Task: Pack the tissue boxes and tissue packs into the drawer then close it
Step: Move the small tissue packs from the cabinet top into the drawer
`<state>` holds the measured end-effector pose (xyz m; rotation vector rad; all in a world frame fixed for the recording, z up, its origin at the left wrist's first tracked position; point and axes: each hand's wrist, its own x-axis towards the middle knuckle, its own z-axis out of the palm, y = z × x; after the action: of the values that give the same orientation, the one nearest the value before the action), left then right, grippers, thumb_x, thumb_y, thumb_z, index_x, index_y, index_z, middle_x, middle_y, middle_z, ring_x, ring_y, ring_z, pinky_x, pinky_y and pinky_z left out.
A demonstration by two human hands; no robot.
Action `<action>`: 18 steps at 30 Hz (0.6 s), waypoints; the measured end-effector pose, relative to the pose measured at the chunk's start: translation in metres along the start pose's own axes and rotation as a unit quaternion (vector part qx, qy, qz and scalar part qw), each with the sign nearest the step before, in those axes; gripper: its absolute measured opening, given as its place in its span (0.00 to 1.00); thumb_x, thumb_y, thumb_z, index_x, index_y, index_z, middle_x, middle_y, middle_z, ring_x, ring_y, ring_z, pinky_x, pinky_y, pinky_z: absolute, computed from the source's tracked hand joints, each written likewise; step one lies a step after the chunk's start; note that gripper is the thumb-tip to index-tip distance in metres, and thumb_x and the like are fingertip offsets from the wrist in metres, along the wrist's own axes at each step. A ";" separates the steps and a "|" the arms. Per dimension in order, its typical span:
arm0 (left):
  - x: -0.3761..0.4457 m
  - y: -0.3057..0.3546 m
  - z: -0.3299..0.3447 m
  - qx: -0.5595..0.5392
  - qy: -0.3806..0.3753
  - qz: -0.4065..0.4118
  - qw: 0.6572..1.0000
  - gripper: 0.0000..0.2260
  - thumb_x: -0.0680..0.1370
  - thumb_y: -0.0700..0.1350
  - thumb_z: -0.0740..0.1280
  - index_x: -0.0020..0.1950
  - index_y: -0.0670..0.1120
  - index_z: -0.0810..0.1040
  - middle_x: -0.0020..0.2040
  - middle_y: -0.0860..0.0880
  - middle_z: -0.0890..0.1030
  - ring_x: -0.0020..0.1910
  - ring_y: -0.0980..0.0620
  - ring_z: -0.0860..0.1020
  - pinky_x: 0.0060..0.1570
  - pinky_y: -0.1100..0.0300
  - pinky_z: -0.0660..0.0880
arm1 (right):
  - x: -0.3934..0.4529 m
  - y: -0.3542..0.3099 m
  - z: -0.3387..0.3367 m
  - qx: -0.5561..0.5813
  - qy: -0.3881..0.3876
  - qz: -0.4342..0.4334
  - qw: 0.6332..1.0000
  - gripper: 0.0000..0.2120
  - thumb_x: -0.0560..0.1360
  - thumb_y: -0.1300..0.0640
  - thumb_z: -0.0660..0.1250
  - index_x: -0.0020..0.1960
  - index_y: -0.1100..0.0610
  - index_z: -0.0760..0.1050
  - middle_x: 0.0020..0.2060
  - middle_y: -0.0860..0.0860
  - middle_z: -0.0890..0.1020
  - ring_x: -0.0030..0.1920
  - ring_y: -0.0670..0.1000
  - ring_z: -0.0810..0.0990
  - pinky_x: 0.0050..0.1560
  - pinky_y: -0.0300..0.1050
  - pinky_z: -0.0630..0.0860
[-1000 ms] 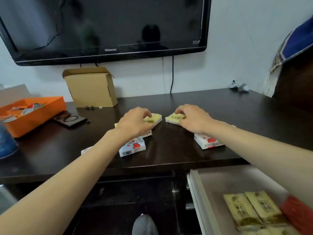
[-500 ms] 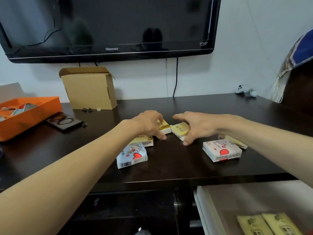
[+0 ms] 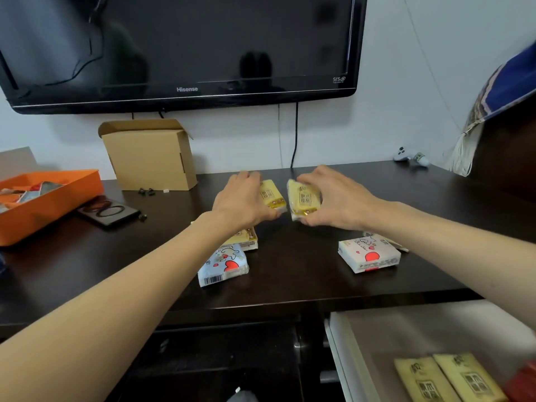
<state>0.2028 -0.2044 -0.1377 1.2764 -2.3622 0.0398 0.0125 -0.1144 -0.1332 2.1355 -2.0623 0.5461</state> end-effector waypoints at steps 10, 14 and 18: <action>-0.092 0.066 -0.036 -0.065 0.045 0.044 0.996 0.38 0.66 0.64 0.73 0.70 0.48 0.69 0.62 0.48 0.72 0.62 0.48 0.68 0.54 0.49 0.72 | -0.108 0.004 -0.042 0.046 0.105 0.009 0.993 0.38 0.65 0.39 0.76 0.71 0.50 0.71 0.59 0.44 0.73 0.59 0.45 0.64 0.58 0.50 0.73; -0.138 0.103 -0.042 -0.098 -0.015 0.065 0.993 0.40 0.62 0.69 0.67 0.70 0.50 0.69 0.61 0.51 0.72 0.60 0.50 0.69 0.56 0.49 0.73 | -0.172 0.012 -0.061 0.063 0.090 0.021 0.994 0.38 0.63 0.32 0.71 0.68 0.48 0.70 0.58 0.40 0.73 0.60 0.43 0.66 0.54 0.44 0.69; -0.186 0.142 -0.036 -0.110 -0.112 0.120 0.980 0.40 0.59 0.76 0.61 0.65 0.55 0.71 0.54 0.56 0.72 0.55 0.54 0.71 0.53 0.49 0.74 | -0.241 0.030 -0.074 0.057 -0.004 0.026 0.998 0.36 0.63 0.27 0.71 0.66 0.41 0.70 0.56 0.33 0.74 0.60 0.40 0.71 0.56 0.41 0.73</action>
<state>0.1903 0.0318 -0.1538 0.9295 -2.6142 -0.2970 -0.0310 0.1351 -0.1510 2.1533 -2.1445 0.6803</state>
